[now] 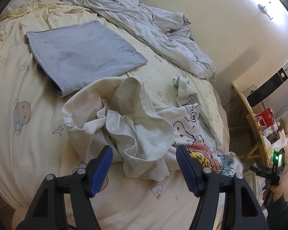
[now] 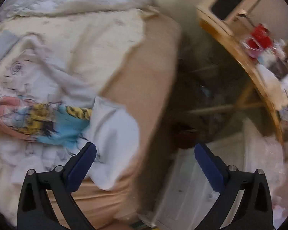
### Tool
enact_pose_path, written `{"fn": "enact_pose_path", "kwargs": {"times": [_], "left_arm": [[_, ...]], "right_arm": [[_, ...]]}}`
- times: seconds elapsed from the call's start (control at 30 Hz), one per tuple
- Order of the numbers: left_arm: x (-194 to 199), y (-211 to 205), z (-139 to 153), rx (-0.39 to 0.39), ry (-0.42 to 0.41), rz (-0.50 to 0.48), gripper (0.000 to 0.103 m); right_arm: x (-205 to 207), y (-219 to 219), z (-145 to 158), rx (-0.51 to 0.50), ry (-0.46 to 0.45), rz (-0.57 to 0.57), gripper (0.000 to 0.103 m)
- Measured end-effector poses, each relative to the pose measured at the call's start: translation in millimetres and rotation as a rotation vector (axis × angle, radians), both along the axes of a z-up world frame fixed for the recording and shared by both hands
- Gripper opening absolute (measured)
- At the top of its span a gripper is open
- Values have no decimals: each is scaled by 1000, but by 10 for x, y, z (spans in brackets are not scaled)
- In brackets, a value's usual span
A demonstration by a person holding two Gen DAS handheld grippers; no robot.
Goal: Fold clothes
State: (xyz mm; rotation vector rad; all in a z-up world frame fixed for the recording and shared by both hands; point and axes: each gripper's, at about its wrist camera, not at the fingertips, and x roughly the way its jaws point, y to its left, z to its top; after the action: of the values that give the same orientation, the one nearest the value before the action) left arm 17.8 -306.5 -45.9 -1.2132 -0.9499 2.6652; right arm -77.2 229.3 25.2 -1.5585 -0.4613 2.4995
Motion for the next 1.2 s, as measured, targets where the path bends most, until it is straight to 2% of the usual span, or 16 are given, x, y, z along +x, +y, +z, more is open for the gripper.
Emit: {"fn": "enact_pose_path", "kwargs": {"times": [0.07,0.17,0.3,0.37,0.47,0.5,0.6,0.67,0.7,0.73,0.77,0.8,0.9,1.03,1.1,1.2], "left_arm": [[20,-32,12,2,10,24,69],[43,-90,8,13,15,54,69],[-3,-112,-77,41,-35,43,69],[-19,-95,-98,46,-50,21,69],[-15,-57,-84,32,-44,2,69],[-21,-53,-90,35,-46,-5,69],[-22,-82,-112,53,-48,0,69],[-22,-105,-124,66,-48,8,69],[-22,-117,-130,73,-48,12,69],[-22,-128,-136,80,-49,16,69],[-21,-140,-141,86,-48,20,69],[-19,-149,-140,89,-46,22,69],[-21,-164,-143,99,-42,24,69],[-54,-130,-135,91,-35,10,69],[-71,-107,-130,90,-32,-8,69],[-86,-57,-131,90,-36,-38,69]], "right_arm": [[53,5,13,-152,-11,3,102],[242,-537,25,-210,-15,150,102],[492,-1438,-169,-337,-73,364,101],[484,-1688,-411,-324,-112,390,93],[467,-2054,-774,-302,-168,427,67],[432,-2105,-888,-271,-170,423,53],[321,-2228,-1228,-195,-186,408,53],[295,-2233,-1295,-215,-196,404,49],[309,-2214,-1275,-224,-192,411,38],[327,-2193,-1252,-233,-188,418,18],[369,-2159,-1200,-236,-180,424,9],[432,-2107,-1105,-259,-171,430,7],[760,-1994,-602,-393,-134,503,6],[1184,-1708,115,-485,-65,544,6],[1355,-1517,356,-503,-71,553,6],[1459,-1278,398,-408,-79,535,6]]}}
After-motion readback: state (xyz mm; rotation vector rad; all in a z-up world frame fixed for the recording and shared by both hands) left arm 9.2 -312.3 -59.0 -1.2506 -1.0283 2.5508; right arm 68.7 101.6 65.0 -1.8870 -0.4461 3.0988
